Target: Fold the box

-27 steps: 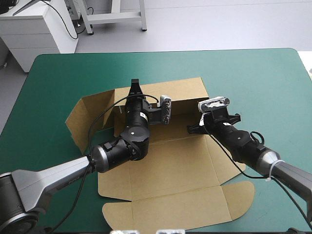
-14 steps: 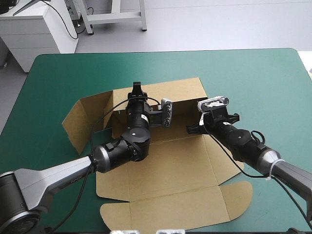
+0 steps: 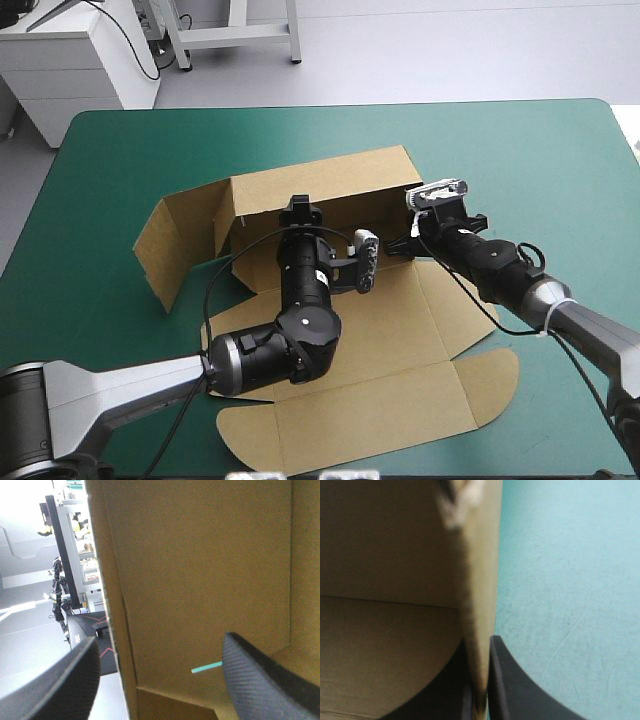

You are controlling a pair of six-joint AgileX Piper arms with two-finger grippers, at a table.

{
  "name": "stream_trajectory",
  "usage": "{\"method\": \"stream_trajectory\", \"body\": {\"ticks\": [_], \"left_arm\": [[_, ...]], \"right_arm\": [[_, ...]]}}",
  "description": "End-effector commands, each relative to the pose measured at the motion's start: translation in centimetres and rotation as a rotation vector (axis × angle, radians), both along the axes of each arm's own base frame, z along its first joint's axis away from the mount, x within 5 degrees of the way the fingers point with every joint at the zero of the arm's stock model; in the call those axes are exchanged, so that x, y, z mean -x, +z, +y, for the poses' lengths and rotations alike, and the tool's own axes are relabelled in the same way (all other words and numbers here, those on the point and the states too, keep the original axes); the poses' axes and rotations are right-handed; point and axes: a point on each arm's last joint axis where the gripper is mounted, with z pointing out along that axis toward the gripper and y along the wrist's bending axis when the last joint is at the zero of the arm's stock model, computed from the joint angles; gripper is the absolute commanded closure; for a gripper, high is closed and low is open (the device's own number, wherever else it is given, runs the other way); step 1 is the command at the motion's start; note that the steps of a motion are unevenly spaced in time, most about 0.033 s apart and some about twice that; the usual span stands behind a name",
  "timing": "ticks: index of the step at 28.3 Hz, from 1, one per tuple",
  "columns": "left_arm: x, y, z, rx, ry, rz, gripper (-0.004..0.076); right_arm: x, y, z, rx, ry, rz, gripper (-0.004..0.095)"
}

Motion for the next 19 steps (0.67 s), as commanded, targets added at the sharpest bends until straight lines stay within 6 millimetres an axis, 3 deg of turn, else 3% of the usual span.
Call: {"method": "stream_trajectory", "body": {"ticks": [1,3,4,6,8,12,15,17,19], "left_arm": [[1.6,2.5,0.3,0.057,0.057,-0.086,0.0227],[2.2,2.3,0.3,0.092,0.083,-0.064,0.0239],[2.4,2.0,0.4,0.097,0.104,-0.03,0.0282],[2.6,1.7,0.6,0.089,0.138,0.082,0.0454],[2.6,2.0,0.9,0.089,0.15,0.177,0.0731],[1.9,5.0,1.7,0.212,0.132,0.269,0.0725],[1.0,8.7,2.9,0.365,0.103,0.412,0.0727],[-0.3,11.2,4.7,0.477,0.093,0.502,0.0727],[-2.5,14.1,8.2,0.656,0.125,0.57,0.0731]], "right_arm": [[-0.5,1.7,0.0,-0.026,0.007,-0.046,0.092],[-0.6,1.6,0.2,-0.032,0.012,-0.037,0.092],[-0.6,1.5,0.2,-0.04,0.012,-0.032,0.092],[-0.5,1.4,0.4,-0.046,0.027,-0.024,0.092],[-0.5,1.4,0.5,-0.054,0.037,-0.019,0.092],[-0.4,1.4,0.5,-0.057,0.045,-0.015,0.092],[-0.4,1.4,0.6,-0.061,0.052,-0.012,0.0921],[-0.4,1.4,0.6,-0.061,0.057,-0.011,0.0921],[-0.4,1.4,0.7,-0.063,0.058,-0.009,0.0921]]}}
